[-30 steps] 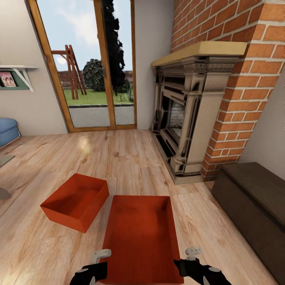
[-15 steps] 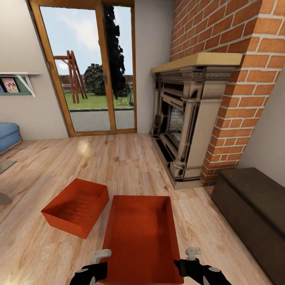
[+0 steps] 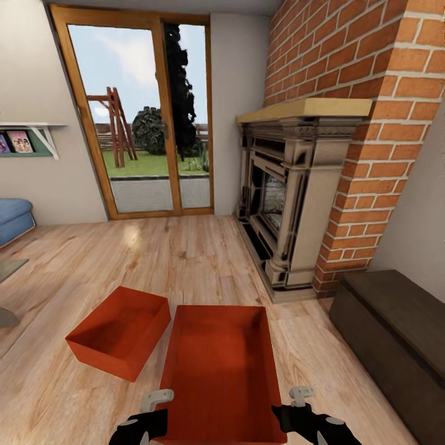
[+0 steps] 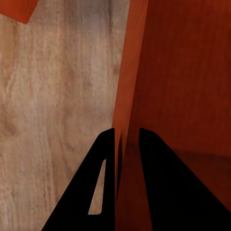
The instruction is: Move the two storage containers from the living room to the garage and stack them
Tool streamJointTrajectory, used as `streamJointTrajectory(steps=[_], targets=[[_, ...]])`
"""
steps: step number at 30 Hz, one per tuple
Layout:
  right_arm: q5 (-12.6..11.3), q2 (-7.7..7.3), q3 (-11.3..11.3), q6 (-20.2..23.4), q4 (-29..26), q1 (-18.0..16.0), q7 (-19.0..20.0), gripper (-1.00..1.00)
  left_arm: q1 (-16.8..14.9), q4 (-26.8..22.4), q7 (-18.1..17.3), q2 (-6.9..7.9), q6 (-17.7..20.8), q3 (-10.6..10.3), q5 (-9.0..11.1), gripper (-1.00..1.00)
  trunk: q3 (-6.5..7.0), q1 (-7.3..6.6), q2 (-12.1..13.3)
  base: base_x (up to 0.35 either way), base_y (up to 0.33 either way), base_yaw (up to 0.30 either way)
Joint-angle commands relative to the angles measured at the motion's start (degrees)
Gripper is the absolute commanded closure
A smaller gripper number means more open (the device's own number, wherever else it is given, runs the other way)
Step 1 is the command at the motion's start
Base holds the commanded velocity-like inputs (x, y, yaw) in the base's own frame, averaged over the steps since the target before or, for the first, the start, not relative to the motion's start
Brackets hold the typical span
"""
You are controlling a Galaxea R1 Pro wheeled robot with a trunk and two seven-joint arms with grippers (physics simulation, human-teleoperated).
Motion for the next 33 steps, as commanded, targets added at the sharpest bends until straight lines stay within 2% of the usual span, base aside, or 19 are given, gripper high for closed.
streamJointTrajectory(steps=[1,20,33], targets=[[0.0,0.02,0.2,0.5,0.0,0.0,1.5,1.00,0.0,-0.2,0.5,-0.09,-1.0,0.3,-1.8,1.00,0.22,-0.23,0.4,0.000,0.000,0.000],[0.0,0.08,0.2,0.5,0.0,0.0,1.5,1.00,0.0,-0.2,0.5,-0.11,-1.0,0.3,-1.8,1.00,5.39,-4.41,8.0,0.000,0.000,0.000],[0.0,0.04,0.2,0.5,0.0,0.0,1.5,1.00,0.0,-0.2,0.5,-0.13,-1.0,0.3,-1.8,1.00,7.88,-7.26,13.2,0.000,0.000,0.000]])
